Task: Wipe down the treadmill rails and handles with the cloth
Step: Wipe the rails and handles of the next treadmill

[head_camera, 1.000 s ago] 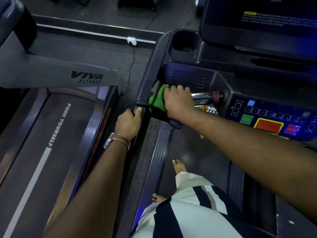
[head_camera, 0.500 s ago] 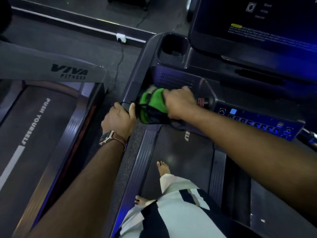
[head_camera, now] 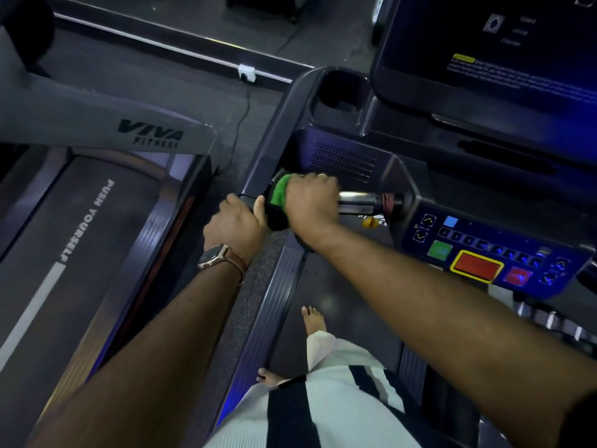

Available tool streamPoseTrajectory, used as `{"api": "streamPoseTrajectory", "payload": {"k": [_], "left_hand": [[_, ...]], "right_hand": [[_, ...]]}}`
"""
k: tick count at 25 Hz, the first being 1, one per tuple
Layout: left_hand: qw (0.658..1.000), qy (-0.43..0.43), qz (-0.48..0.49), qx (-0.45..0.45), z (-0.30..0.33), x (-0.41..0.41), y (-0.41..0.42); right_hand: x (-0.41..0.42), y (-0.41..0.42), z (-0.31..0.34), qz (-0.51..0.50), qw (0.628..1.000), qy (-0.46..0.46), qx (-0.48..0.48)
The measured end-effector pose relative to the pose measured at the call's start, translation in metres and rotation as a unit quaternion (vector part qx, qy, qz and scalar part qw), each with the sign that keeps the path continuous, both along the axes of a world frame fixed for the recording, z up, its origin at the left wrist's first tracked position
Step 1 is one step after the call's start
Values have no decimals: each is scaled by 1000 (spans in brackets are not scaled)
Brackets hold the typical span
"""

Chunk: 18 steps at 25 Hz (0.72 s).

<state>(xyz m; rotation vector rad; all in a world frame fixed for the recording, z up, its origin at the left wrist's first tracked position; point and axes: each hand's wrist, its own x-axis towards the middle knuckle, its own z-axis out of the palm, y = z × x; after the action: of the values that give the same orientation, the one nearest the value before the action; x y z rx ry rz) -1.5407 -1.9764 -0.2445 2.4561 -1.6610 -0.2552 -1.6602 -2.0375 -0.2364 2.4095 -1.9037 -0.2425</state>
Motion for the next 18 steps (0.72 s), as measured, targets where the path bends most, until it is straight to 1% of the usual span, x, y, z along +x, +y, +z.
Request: {"api": "streamPoseTrajectory", "payload": {"k": [2,4,5,6,8,9,10,11,12,13,14,15,17,18], "left_hand": [[1000,0,-2,0,-1,0,1],[1000,-2,-2,-4,-1,2,3],[1000,-2,-4,-5,-1,3,5],[1000,-2,-5,-5,-1,4,5],[1000,1,-2,-2,0,6,5],[1000,2,0,1,0,6,5],[1000,2,1,3,-1,6,4],[1000,0,0,5,-1,6,4],[1000,-2,-1,6,-1,6,4],[1000,-3,-2,5,0,5,3],[1000,-1,-1,4,0,3,1],[1000,-1,2,5,0,2,0],[1000,-8,8,16,0,1,-1],[1000,-10,8,18,0,1,-2]], "right_hand": [[-8,5,6,34,998,19,47],[-40,1,22,93,991,3,91],[-59,-3,33,89,990,-11,106],[-76,-5,43,71,989,-1,126],[-101,-15,50,35,987,43,152],[-110,-17,49,26,988,46,144],[-114,-14,43,29,992,54,112],[-115,-6,31,47,995,72,48],[-112,6,20,48,994,97,8],[-111,15,8,34,994,99,-28],[-112,17,5,19,994,95,-54],[-109,13,9,21,994,91,-51],[-95,-9,26,15,996,55,67],[-82,-19,31,-2,993,56,104]]}}
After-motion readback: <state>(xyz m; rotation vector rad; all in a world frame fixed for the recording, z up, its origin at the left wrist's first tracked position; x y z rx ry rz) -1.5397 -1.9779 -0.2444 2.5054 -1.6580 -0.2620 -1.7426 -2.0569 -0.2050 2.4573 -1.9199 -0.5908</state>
